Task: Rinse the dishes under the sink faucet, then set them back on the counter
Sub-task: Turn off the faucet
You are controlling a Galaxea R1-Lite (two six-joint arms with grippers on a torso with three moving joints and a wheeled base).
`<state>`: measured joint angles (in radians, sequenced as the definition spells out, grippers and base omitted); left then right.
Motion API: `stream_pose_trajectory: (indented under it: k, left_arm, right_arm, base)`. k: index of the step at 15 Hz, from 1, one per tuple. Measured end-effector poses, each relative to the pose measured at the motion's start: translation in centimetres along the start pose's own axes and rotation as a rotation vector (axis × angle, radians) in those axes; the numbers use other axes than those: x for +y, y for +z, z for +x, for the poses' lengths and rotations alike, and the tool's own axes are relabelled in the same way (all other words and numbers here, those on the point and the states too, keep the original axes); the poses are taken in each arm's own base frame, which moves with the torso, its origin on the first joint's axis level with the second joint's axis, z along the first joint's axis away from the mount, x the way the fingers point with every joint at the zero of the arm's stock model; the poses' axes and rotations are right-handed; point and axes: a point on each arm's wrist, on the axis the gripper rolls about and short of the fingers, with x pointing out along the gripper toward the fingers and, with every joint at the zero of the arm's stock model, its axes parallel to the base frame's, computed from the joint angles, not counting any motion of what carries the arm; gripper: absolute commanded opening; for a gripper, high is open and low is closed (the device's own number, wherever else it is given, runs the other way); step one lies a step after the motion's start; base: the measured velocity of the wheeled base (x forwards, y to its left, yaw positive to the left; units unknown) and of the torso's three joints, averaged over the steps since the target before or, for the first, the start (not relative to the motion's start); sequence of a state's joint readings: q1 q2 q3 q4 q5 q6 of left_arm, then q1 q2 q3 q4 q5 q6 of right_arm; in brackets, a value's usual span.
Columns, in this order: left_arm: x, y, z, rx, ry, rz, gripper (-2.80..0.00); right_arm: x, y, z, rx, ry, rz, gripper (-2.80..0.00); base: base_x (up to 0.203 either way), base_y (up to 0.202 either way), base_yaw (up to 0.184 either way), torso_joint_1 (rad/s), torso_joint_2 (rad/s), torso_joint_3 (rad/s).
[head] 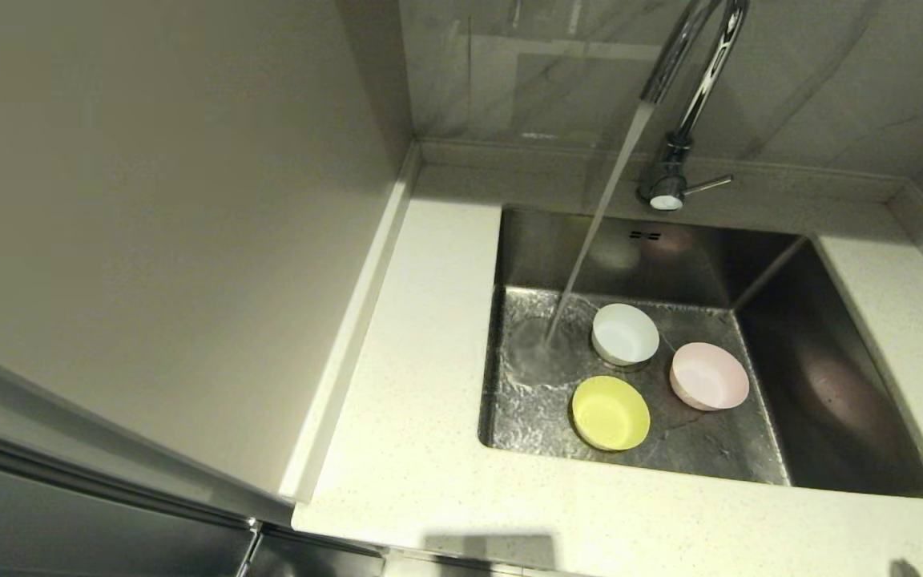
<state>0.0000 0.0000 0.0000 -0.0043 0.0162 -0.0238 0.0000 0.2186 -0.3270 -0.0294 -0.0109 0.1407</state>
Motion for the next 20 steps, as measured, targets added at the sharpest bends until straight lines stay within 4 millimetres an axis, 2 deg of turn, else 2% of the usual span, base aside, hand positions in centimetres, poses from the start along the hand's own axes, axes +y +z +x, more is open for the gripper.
stream_pose_trajectory:
  k: [2,4,6,8,9,11,14,15,17,20]
  left_arm:
    - [0.0,0.0,0.0,0.000,0.000,0.000,-2.80]
    - [0.0,0.0,0.0,0.000,0.000,0.000,-2.80]
    - [0.0,0.0,0.0,0.000,0.000,0.000,-2.80]
    - [0.0,0.0,0.0,0.000,0.001,0.000,-2.80]
    - [0.0,0.0,0.0,0.000,0.001,-0.001,-2.80]
    - [0.0,0.0,0.0,0.000,0.000,0.000,-2.80]
    - [0.0,0.0,0.0,0.000,0.000,-0.001,-2.80]
    - [0.0,0.0,0.0,0.000,0.000,0.000,-2.80]
    - [0.0,0.0,0.0,0.000,0.000,0.000,-2.80]
    - [0.0,0.0,0.0,0.000,0.000,0.000,-2.80]
  right_arm:
    - [0.7,4.7,2.4,-0.006,-0.008,0.172,-2.80]
    - [1.3,8.6,6.2,0.004,-0.012,0.342,-2.80]
    - [1.7,11.4,11.5,0.018,-0.015,0.480,-2.80]
    - [2.0,12.9,17.4,0.030,-0.017,0.536,-2.80]
    - [2.0,12.8,20.4,0.054,-0.022,0.502,-2.80]
    - [2.1,11.7,25.7,0.099,-0.022,0.310,-2.80]
    - [3.3,9.2,31.9,0.132,0.038,-0.098,-2.80]
    - [4.5,8.5,33.3,0.134,0.070,-0.205,-2.80]
    - [6.2,7.1,35.6,0.135,0.069,-0.313,-2.80]
    - [7.6,4.5,38.5,0.105,0.035,-0.320,-2.80]
  base:
    - [0.000,0.000,0.000,0.000,0.00,0.000]
    - [0.000,0.000,0.000,0.000,0.00,0.000]
    - [0.000,0.000,0.000,0.000,0.00,0.000]
    - [0.000,0.000,0.000,0.000,0.00,0.000]
    - [0.000,0.000,0.000,0.000,0.00,0.000]
    - [0.000,0.000,0.000,0.000,0.00,0.000]
    - [0.000,0.000,0.000,0.000,0.00,0.000]
    - [0.000,0.000,0.000,0.000,0.00,0.000]
    - [0.000,0.000,0.000,0.000,0.00,0.000]
    - [0.000,0.000,0.000,0.000,0.00,0.000]
